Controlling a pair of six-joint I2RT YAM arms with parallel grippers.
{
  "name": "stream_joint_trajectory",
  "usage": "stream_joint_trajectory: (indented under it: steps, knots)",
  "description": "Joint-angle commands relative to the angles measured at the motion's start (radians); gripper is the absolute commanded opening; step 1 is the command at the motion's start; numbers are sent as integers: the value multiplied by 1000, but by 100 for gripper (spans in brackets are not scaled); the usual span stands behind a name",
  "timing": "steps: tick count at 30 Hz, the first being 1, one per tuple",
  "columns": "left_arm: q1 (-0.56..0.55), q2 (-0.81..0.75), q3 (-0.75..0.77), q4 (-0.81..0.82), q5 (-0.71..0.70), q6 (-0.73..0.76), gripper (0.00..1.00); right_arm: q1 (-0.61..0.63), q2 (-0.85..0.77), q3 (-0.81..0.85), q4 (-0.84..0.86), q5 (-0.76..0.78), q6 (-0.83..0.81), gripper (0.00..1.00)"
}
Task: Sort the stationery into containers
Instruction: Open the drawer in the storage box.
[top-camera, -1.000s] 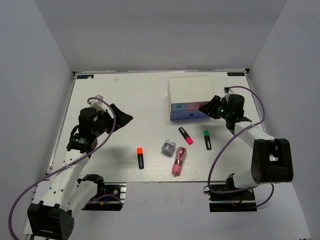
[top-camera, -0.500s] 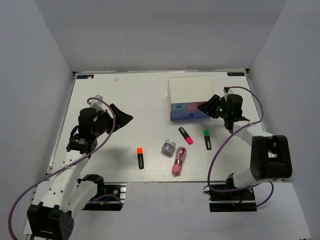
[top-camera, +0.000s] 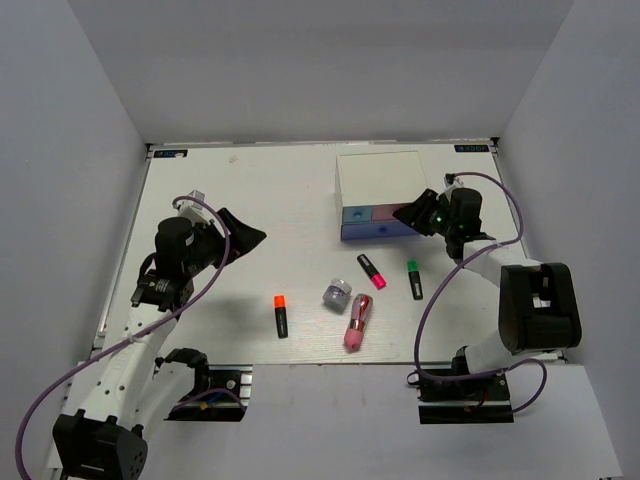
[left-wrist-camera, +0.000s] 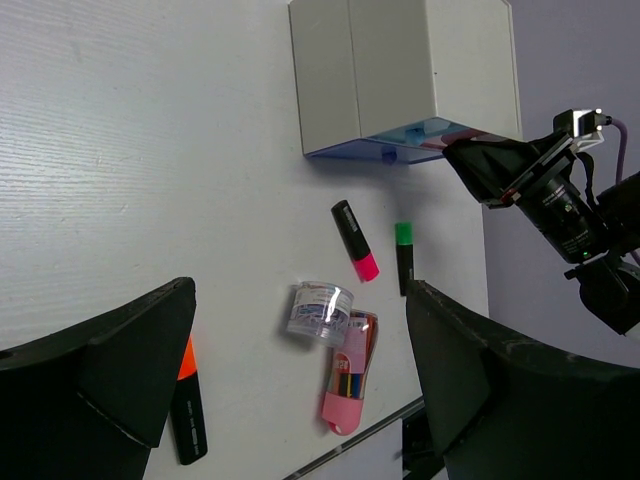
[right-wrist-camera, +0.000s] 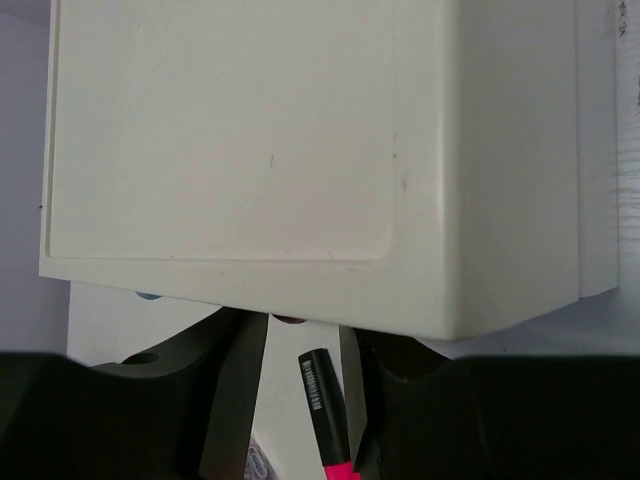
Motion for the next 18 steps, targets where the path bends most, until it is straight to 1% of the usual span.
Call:
stream_joint_trajectory:
  steps: [1, 4, 5, 6, 9, 13, 17, 18]
  knots:
    - [-4, -19, -11, -7, 0, -6, 96, 1, 10, 52, 76, 11, -26, 39]
    - [-4, -19, -20, -7, 0, -15, 96, 4, 6, 57, 80, 8, -37, 37]
    - [-4, -19, -20, -7, 0, -15, 96, 4, 7, 57, 79, 2, -47, 30]
    - [-4, -28, -20, -7, 0, -15, 94, 4, 7, 58, 80, -1, -50, 27]
    - [-4, -29, -20, -7, 0, -15, 94, 4, -1, 54, 80, -13, -60, 20]
    - [-4, -29, -20, -7, 0, -24, 94, 6, -19, 42, 69, -33, -58, 16]
    - [-4, -29, -29, -7, 0, -24, 94, 7, -50, 5, 46, -58, -60, 16]
    - [-4, -29, -29, -7, 0, -24, 94, 7, -66, -1, 36, -65, -57, 14]
